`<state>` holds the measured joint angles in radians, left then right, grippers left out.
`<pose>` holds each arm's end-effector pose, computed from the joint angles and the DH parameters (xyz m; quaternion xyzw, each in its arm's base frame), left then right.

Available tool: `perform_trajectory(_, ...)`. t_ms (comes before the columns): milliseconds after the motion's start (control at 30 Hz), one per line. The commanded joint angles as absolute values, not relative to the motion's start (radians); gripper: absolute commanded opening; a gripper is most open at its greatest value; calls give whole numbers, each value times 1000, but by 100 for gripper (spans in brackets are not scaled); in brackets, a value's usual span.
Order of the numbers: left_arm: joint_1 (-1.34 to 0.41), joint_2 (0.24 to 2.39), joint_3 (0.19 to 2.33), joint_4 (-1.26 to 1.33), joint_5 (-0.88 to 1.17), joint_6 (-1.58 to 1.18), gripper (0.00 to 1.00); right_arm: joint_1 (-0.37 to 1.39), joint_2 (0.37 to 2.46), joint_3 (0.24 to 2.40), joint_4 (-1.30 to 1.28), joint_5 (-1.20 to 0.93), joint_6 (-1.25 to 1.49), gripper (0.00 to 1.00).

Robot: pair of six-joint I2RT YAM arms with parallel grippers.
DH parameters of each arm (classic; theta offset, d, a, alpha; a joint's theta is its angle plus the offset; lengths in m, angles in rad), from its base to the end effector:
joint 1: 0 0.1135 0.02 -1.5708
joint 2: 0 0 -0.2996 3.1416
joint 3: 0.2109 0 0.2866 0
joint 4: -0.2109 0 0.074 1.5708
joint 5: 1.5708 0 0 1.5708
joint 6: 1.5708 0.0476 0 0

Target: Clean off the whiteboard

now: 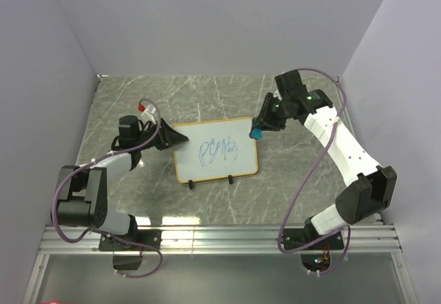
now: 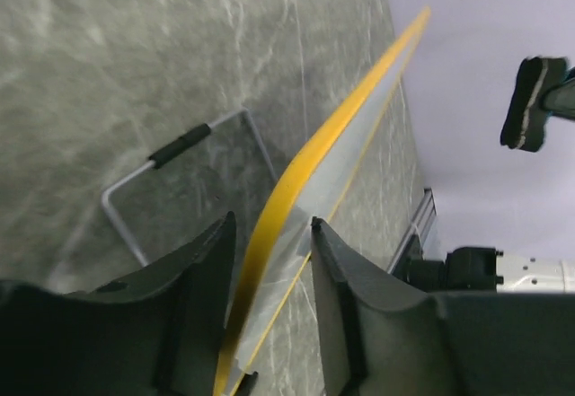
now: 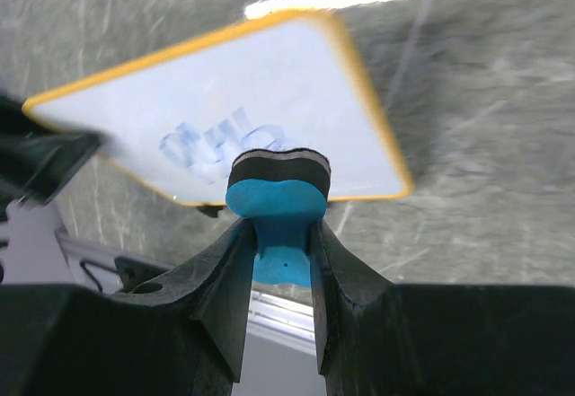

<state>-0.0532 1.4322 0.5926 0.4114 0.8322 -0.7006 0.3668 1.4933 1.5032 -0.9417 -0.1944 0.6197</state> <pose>0.3046 -0.0515 0.1976 -0.0375 0.7990 -0.4982 0.3347 0.3220 0.1335 0.3781 0.0889 0.9412 0.2292 0.2317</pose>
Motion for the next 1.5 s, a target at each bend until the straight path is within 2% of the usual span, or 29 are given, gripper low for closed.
perform_trajectory(0,-129,1460,583,448,822,-698,43,448,1496,1569,-882,-196,626,0)
perform_trajectory(200,-173,1520,597,442,808,-681,35,581,1540,1588,-833,-163,640,0)
perform_trajectory(433,-202,1555,597,442,784,-676,13,704,1649,1626,-805,-117,640,0)
perform_trajectory(667,-262,1531,575,394,674,-658,1,758,1774,1676,-759,-111,640,0)
perform_trajectory(867,-281,1511,581,316,614,-635,0,793,1923,1784,-761,-106,669,0)
perform_trajectory(1033,-282,1483,609,242,601,-598,0,792,1947,1760,-749,-98,686,0)
perform_trajectory(1467,-282,1460,644,140,580,-558,0,785,1849,1370,-609,-110,736,0)
